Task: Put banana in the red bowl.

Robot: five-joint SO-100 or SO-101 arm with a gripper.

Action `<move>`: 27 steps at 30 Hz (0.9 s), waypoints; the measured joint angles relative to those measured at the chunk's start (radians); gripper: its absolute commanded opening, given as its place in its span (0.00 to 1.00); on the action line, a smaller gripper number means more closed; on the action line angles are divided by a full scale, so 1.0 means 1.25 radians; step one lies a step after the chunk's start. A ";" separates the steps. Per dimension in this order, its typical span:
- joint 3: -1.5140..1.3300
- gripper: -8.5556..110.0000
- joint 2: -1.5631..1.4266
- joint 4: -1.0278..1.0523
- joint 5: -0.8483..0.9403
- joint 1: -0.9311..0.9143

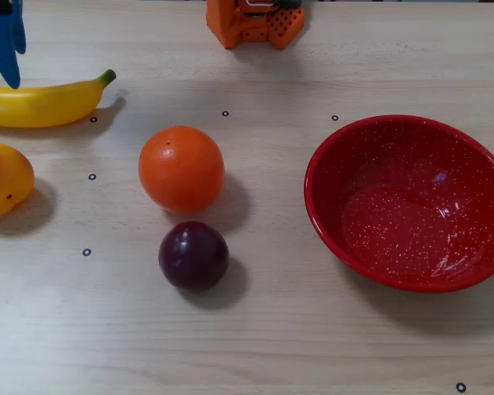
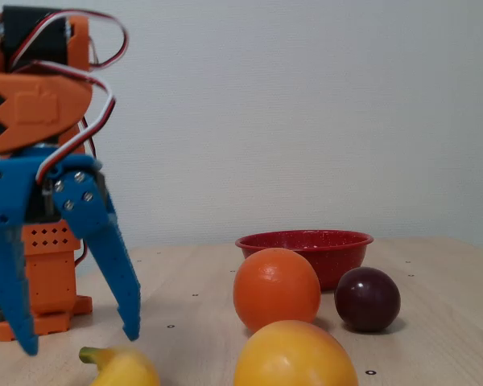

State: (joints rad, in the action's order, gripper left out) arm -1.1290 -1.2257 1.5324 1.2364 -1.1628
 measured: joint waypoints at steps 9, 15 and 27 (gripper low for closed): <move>0.000 0.35 0.074 -0.017 0.047 0.004; 0.025 0.37 0.107 -0.053 0.054 0.001; 0.034 0.40 0.163 -0.134 0.054 0.001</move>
State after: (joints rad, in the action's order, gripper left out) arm -1.0861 -1.0216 1.3652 1.3039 -1.1612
